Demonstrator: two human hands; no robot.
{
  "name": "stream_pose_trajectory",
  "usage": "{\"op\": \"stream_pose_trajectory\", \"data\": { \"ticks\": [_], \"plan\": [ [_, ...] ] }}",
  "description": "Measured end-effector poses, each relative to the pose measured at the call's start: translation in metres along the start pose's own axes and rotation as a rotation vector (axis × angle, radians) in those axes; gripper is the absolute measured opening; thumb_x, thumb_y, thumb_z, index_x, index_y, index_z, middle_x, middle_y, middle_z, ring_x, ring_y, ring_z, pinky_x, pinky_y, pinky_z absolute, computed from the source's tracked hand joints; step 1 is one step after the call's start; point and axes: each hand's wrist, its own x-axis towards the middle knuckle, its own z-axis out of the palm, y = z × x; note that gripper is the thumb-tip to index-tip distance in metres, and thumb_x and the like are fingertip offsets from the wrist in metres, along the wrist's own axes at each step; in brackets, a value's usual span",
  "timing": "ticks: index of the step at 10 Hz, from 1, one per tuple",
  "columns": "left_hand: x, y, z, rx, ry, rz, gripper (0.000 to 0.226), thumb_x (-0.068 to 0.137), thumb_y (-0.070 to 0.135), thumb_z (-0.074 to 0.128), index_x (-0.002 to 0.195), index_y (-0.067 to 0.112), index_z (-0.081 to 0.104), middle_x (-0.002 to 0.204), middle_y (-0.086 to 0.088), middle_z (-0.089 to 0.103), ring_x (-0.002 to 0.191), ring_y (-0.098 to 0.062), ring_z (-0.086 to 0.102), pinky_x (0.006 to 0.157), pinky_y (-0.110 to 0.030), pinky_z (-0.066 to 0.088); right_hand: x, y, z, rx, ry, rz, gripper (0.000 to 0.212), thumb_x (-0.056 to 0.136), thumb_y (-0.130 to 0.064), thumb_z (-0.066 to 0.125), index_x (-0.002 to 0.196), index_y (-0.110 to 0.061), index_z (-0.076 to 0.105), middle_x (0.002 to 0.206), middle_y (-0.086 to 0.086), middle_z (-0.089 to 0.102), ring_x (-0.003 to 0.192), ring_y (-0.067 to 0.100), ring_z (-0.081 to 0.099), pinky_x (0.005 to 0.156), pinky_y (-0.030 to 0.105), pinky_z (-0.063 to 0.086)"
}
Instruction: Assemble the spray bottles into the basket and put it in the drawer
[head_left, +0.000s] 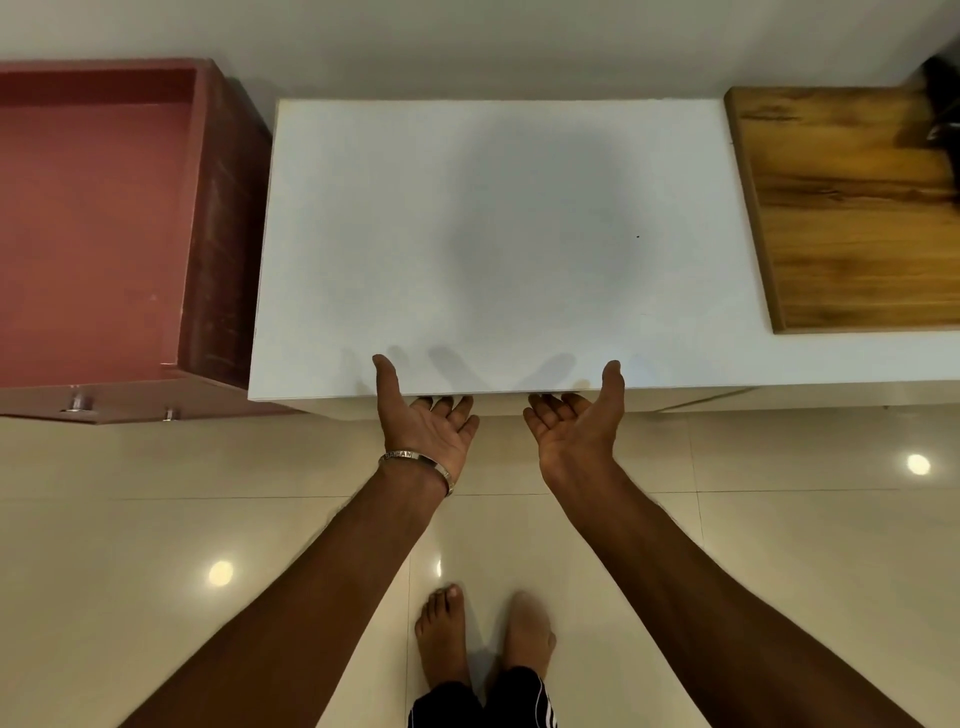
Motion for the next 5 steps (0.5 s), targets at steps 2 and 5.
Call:
{"op": "stream_pose_trajectory", "data": {
  "ticks": [2,5],
  "plan": [
    [-0.016,0.008,0.010,0.028,-0.001,-0.025,0.086,0.077,0.075,0.047,0.139,0.015,0.046,0.142,-0.009,0.049,0.137,-0.029,0.040,0.117,-0.048,0.021,-0.020,-0.009,0.008,-0.110,-0.006,0.023,0.078,0.090,-0.058,0.056,0.143,-0.002,0.041,0.136,0.016,0.054,0.124,0.030,0.055,0.111,0.044,0.038],
    [-0.078,0.037,0.049,-0.016,0.030,0.006,0.103,0.079,0.068,0.053,0.154,0.019,0.003,0.161,-0.014,0.012,0.145,-0.034,0.024,0.116,-0.050,0.023,-0.097,-0.045,0.045,-0.136,-0.053,-0.008,0.082,0.092,-0.048,0.059,0.151,-0.003,0.025,0.154,0.025,0.031,0.139,0.038,0.040,0.116,0.048,0.033]
  ]
}}
